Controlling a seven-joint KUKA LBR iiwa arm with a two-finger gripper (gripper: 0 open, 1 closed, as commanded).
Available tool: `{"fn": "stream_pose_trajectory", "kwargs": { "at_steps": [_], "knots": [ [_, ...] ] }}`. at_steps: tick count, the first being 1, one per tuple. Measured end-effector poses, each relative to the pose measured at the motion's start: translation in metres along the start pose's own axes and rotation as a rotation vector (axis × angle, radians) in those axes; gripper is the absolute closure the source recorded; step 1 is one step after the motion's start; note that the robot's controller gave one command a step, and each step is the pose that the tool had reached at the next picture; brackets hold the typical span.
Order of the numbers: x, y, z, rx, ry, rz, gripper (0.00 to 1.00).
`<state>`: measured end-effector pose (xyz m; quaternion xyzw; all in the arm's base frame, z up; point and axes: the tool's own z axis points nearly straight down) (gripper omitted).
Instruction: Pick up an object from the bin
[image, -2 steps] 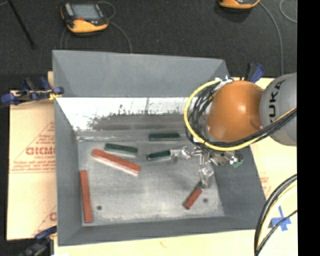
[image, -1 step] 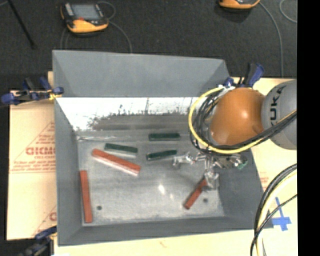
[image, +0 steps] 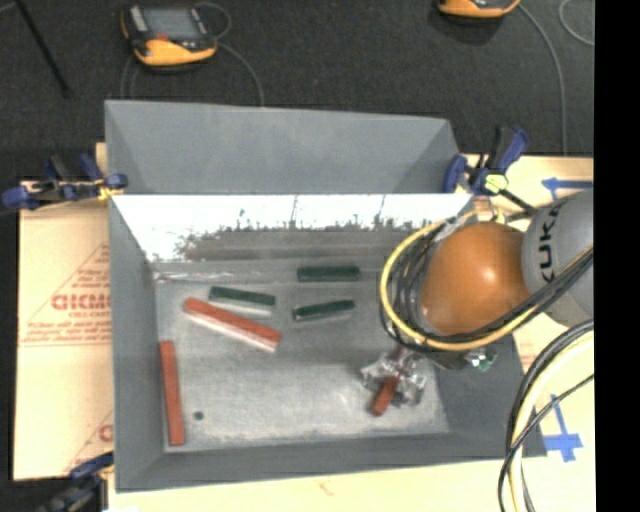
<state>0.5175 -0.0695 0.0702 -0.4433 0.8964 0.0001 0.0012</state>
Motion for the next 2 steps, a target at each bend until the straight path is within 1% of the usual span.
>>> {"fn": "stream_pose_trajectory", "kwargs": {
  "at_steps": [1,2],
  "knots": [
    [0.000,0.000,0.000,0.000,0.000,0.000,1.00],
    [-0.028,-0.011,-0.179,0.009,-0.005,0.032,1.00]
  ]
}}
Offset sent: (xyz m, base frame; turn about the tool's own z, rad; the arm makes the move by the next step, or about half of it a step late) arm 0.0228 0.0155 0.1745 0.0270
